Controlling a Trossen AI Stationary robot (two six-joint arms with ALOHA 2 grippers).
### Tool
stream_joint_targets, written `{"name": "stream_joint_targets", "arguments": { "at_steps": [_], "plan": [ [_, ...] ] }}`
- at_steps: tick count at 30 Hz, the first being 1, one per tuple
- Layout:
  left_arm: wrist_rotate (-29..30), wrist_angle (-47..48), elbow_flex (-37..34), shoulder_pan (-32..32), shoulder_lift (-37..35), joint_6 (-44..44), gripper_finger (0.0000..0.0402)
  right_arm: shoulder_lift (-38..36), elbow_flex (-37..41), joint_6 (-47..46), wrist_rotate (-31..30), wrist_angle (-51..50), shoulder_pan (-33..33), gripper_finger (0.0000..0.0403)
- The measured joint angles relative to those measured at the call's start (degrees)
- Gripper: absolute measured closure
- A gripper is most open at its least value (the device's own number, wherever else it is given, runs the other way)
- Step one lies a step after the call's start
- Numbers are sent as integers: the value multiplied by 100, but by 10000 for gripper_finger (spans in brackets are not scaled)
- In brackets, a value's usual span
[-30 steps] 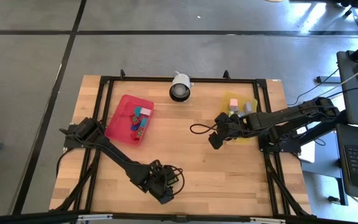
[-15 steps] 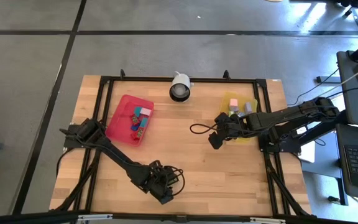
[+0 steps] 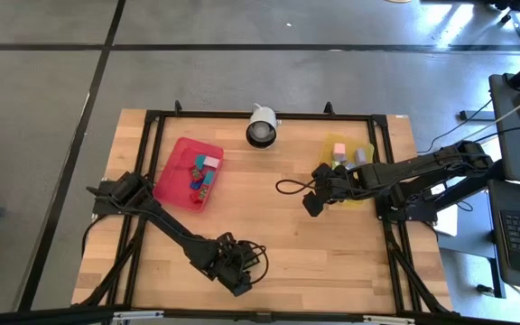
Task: Pick & Place Office items
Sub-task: Put the black digital timer into the pink bin
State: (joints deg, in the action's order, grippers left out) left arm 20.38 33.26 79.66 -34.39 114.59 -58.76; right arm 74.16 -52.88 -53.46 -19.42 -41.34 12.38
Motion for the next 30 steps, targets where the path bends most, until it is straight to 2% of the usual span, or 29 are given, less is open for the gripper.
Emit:
{"name": "stream_joint_targets", "arguments": {
  "at_steps": [13, 30],
  "plan": [
    [59, 39, 0, 4, 0, 0, 116, -1, 0, 0, 0, 0, -1, 85],
    [243, 39, 0, 26, -7, 21, 247, -1, 0, 1, 0, 2, -2, 85]
  ]
}}
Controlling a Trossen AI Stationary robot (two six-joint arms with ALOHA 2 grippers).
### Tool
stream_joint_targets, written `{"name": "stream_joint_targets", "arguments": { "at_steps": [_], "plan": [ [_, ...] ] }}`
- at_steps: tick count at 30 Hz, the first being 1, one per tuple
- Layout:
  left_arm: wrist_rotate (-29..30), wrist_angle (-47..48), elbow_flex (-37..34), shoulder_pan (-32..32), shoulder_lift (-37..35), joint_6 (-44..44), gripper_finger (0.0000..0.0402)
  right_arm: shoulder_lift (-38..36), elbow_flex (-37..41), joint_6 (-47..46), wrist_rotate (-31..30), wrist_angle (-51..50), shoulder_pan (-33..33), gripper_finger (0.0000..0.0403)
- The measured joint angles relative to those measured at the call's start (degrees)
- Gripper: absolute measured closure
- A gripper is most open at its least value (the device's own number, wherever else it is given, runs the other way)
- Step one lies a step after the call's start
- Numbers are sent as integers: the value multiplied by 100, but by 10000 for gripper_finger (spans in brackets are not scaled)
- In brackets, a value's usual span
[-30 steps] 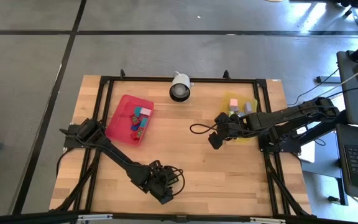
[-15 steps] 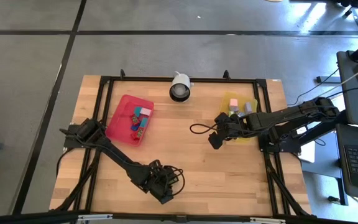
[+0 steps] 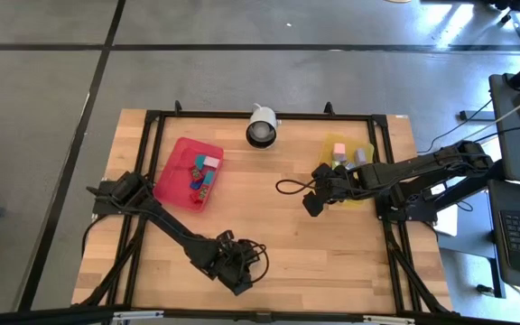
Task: Pick & Place Office items
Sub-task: Put the black digital timer into the pink bin
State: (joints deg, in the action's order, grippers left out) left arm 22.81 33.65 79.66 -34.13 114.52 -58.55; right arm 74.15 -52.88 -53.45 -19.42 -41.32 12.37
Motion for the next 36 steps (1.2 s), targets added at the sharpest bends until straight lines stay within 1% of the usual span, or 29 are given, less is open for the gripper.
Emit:
{"name": "stream_joint_targets", "arguments": {
  "at_steps": [1, 8, 12, 17, 23, 31, 36],
  "plan": [
    [12, 0, 0, 2, 0, 31, 252, 2, 0, 0, 0, -1, 2, 85],
    [19, 21, -2, 2, -113, 324, 249, 0, 0, 0, 0, 0, 0, 85],
    [252, 97, -2, 0, -401, 273, 242, 0, 0, -2, 0, 18, 1, 85],
    [486, 118, -2, 2, -742, 231, 251, 1, 0, -1, 0, 26, 2, 85],
    [679, 478, -2, 0, -1108, -39, 245, 2, 0, 0, 0, 29, 1, 85],
    [896, 571, -2, -4, -1361, 264, 247, 2, 0, -2, 0, 42, 0, 85],
    [1275, 1059, -2, -4, -1479, 157, 246, 2, 0, 0, 0, 66, 0, 85]
  ]
}}
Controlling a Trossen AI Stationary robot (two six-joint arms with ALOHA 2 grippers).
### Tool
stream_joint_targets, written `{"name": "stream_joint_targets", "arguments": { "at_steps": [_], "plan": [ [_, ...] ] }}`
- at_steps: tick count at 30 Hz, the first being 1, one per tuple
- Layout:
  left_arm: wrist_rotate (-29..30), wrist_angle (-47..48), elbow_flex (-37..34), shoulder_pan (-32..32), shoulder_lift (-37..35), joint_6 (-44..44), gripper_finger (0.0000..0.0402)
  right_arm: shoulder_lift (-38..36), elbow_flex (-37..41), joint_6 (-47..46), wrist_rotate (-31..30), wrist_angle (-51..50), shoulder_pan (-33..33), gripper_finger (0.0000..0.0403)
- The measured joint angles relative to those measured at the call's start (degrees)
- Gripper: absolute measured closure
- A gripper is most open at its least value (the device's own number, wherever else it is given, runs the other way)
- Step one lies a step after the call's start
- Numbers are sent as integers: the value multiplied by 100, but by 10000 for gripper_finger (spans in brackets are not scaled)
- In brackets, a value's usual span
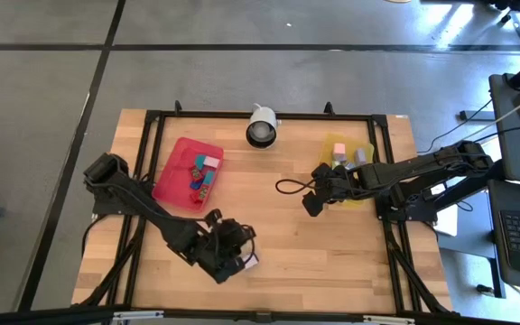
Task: Pick & Place Office items
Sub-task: Put the black digital timer into the pink bin
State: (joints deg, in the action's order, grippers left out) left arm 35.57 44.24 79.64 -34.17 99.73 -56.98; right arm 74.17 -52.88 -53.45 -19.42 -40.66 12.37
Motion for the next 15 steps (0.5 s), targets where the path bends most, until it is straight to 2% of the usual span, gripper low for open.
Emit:
{"name": "stream_joint_targets", "arguments": {
  "at_steps": [12, 15],
  "plan": [
    [1152, 1830, 0, 74, -134, -433, 245, 0, 0, 0, 0, -1, 0, 85],
    [1290, 2406, 0, 197, -134, -812, 245, 0, 0, -2, 0, -1, 1, 85]
  ]
}}
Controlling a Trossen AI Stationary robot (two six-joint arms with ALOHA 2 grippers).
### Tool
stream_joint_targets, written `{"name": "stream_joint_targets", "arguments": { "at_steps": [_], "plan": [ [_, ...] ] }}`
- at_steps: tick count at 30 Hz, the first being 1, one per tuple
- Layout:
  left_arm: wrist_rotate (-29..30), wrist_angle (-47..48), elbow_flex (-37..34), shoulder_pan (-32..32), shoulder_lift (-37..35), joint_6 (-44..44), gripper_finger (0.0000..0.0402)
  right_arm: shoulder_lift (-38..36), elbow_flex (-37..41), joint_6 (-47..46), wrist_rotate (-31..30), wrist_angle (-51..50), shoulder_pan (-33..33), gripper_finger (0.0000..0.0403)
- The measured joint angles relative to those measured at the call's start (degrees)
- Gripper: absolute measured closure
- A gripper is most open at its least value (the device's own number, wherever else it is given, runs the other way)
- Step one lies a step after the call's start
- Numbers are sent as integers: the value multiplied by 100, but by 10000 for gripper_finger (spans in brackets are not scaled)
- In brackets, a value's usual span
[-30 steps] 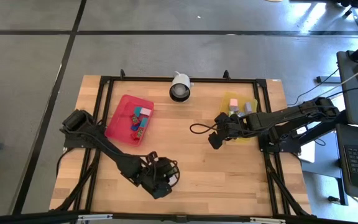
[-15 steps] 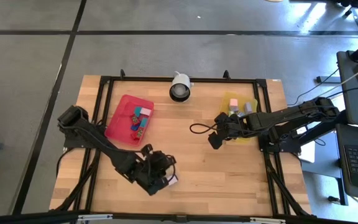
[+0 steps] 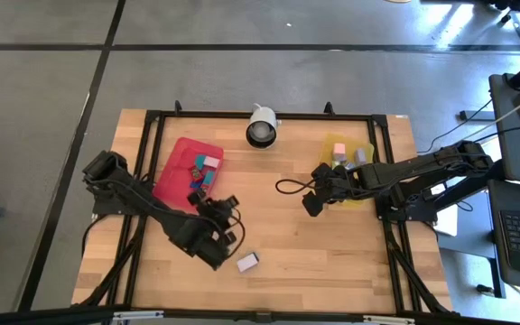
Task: Pick & Place Office items
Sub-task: Put the black digital timer into the pink bin
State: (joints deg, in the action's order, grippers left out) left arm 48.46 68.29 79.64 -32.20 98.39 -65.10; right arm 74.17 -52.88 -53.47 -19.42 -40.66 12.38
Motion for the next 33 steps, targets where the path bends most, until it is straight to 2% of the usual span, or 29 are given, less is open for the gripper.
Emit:
{"name": "stream_joint_targets", "arguments": {
  "at_steps": [8, 11, 16, 22, 28, 33],
  "plan": [
    [-23, 1714, 0, 519, 0, -1912, 245, -2, 0, 2, 0, 0, 0, 85],
    [-207, 2145, 0, 737, 0, -2305, 245, -2, 0, 0, 0, 0, -2, 85],
    [-337, 2134, -370, 1093, -214, -2440, 244, 0, 0, 0, 0, 3, -1, 85],
    [-349, 1513, -1509, 1542, -826, -2887, 244, 0, 0, 1, 42, 93, 0, 85],
    [-286, 51, -2924, 1940, -1648, -2922, 241, 0, 0, 0, 63, 129, -1, 86],
    [-321, -840, -3751, 2126, -2163, -2919, 240, 0, 0, 0, 63, 133, 0, 86]
  ]
}}
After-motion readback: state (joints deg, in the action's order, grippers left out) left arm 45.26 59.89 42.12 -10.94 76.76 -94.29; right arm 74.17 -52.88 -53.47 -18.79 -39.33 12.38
